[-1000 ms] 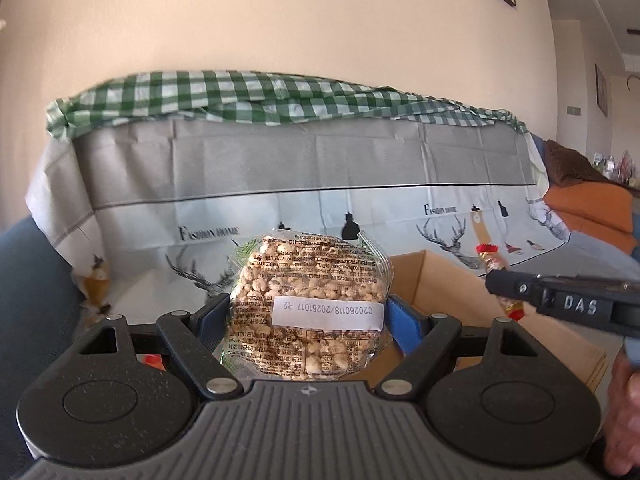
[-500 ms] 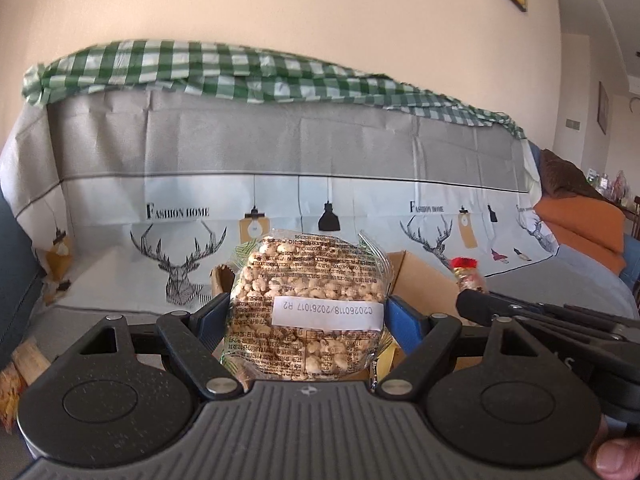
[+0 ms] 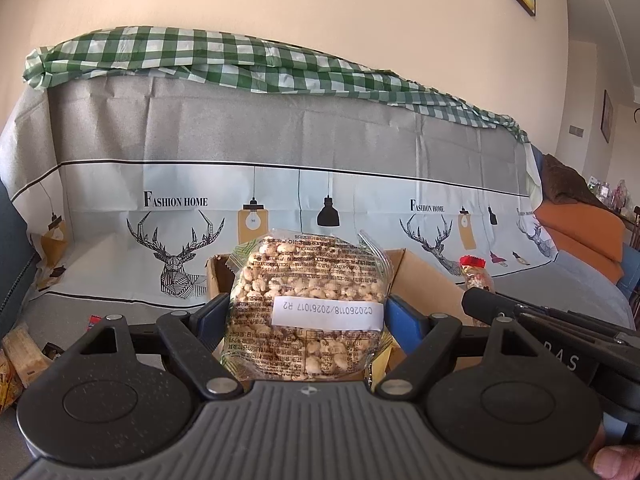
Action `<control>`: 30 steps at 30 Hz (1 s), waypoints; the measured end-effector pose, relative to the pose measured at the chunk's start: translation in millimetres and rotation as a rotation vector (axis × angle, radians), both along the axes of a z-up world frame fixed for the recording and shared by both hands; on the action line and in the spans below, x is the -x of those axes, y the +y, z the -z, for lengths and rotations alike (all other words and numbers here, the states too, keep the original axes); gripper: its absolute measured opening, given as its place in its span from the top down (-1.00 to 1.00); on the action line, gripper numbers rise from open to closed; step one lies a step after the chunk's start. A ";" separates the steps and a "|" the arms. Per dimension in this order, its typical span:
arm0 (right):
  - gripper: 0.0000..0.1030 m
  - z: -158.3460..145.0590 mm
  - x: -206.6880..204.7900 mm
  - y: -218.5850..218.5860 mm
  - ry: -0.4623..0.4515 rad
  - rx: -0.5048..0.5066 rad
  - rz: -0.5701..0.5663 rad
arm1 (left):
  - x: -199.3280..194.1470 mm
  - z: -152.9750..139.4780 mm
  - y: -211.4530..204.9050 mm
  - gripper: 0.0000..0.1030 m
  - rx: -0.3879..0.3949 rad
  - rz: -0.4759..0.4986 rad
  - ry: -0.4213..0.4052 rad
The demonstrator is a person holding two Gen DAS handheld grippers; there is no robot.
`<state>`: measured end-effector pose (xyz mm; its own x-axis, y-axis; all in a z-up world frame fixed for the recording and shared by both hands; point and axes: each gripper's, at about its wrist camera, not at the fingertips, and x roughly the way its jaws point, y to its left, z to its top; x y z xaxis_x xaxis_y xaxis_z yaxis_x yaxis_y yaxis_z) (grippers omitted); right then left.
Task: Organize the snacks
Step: 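Carry both snacks over the box and open both grippers to drop them, then move both open tools back down toward the remaining snack pile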
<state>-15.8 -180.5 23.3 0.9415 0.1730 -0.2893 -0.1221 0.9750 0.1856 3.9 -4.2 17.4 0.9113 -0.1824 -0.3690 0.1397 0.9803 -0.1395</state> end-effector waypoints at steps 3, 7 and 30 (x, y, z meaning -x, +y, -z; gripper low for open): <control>0.62 0.0 -0.2 0.3 0.004 0.002 0.003 | -0.6 -0.1 0.5 -0.72 0.014 0.005 0.004; 0.13 -0.1 -0.8 1.2 0.013 0.017 0.042 | -2.8 1.3 4.0 -0.85 0.040 0.011 0.023; -0.70 -5.4 13.4 6.3 0.012 0.019 0.034 | 22.7 -0.4 47.9 -0.79 0.080 -0.091 0.059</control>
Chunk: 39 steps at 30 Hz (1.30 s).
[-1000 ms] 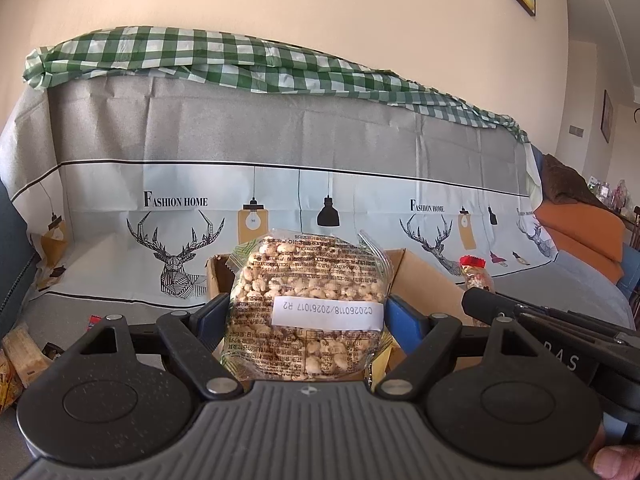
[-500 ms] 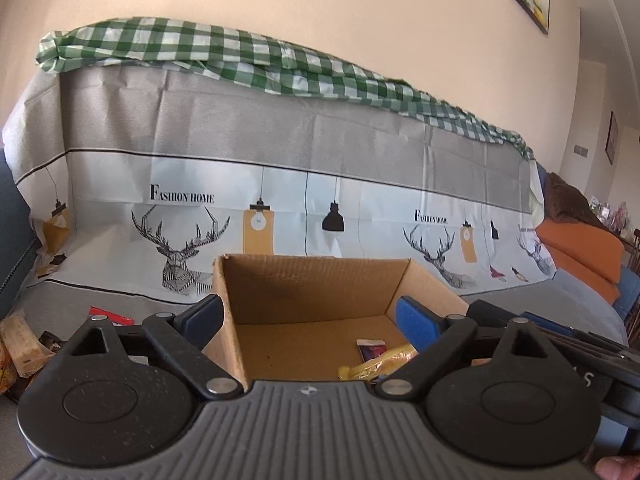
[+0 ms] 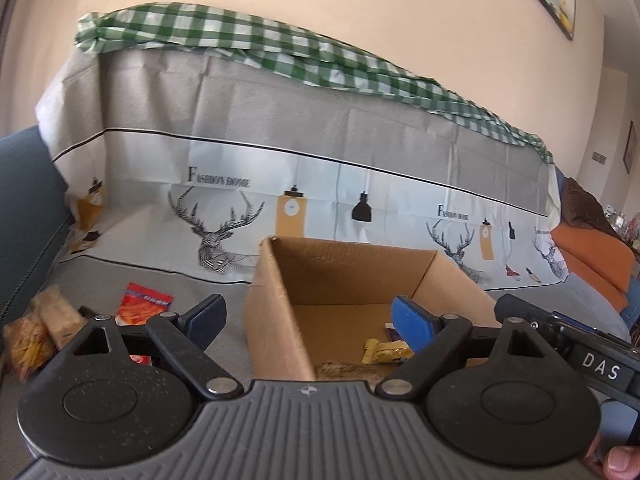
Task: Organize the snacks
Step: 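Move both open tools back down toward the remaining snack pile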
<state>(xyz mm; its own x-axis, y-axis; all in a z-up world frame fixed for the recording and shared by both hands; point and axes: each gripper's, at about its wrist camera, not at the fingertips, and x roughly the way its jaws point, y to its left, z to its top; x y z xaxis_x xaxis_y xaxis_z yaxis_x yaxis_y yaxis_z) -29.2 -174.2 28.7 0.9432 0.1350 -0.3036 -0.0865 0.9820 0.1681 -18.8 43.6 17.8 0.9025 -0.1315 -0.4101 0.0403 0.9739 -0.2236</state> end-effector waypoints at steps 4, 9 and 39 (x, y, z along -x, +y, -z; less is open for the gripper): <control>-0.75 -1.9 4.2 4.4 0.005 -0.001 -0.009 | 8.8 -3.1 6.0 -0.79 -0.011 -0.017 0.005; -0.77 -5.9 11.0 12.1 0.004 -0.011 -0.022 | 17.8 -5.5 10.9 -0.79 -0.027 -0.026 0.008; 0.35 -8.2 11.2 155.4 0.022 0.054 -0.348 | 3.5 21.4 170.8 0.08 0.345 -0.482 0.271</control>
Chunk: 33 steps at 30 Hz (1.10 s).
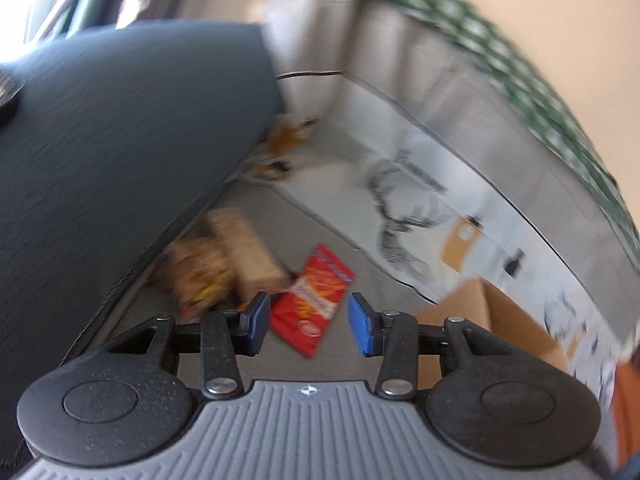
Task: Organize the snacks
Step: 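Move both open tools back down toward the remaining snack pile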
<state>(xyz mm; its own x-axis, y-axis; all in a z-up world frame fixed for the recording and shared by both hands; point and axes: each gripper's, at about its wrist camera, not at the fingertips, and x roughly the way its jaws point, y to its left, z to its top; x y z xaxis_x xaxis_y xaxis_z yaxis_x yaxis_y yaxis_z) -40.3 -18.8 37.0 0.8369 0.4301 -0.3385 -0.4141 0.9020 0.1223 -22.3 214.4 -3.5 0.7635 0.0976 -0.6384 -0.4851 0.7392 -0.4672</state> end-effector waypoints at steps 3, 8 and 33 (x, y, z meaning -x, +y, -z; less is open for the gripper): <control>0.35 11.9 -10.3 21.2 0.032 0.019 -0.033 | 7.1 12.3 21.9 0.08 0.085 -0.099 0.056; 0.34 30.6 -30.5 51.3 0.089 0.026 -0.065 | 14.2 28.2 45.8 0.05 0.204 -0.217 0.107; -0.60 136.2 -146.1 143.2 0.387 0.166 -0.021 | -21.0 63.3 83.3 -0.67 0.356 -0.394 0.126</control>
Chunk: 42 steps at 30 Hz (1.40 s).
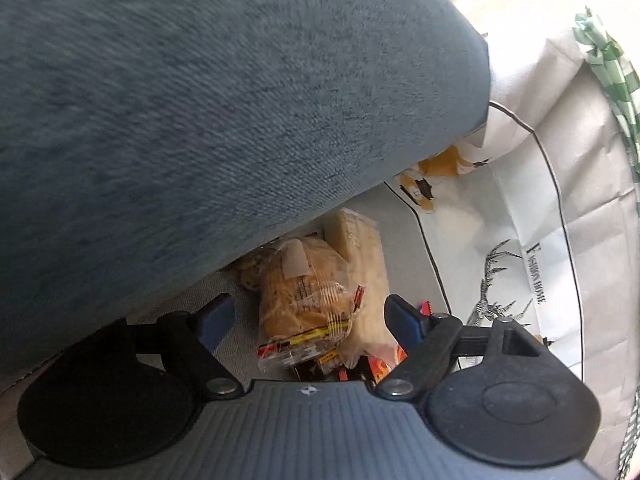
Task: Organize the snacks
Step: 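Move both open tools back down toward the remaining snack pile, then grasp the red spicy-strip packet with the right gripper while the left gripper grasps the cracker bag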
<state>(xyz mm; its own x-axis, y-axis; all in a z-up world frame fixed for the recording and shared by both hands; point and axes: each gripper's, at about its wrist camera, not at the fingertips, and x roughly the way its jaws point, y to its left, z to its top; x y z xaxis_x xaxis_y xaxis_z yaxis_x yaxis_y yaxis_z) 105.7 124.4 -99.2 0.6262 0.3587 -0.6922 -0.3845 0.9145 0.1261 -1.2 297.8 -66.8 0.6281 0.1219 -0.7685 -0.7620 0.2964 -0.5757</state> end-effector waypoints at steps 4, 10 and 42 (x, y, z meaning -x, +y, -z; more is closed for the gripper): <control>-0.63 4.2 -2.2 8.1 -0.039 0.067 -0.016 | -8.5 3.9 1.7 -0.67 -0.005 -0.010 0.007; -0.16 4.0 -3.7 4.8 -0.063 0.080 -0.011 | -19.0 5.9 3.4 -0.64 -0.017 0.001 0.021; 0.21 -25.4 140.0 -92.1 0.131 0.005 -0.164 | 44.7 -16.3 -69.8 -0.03 -0.140 0.501 0.099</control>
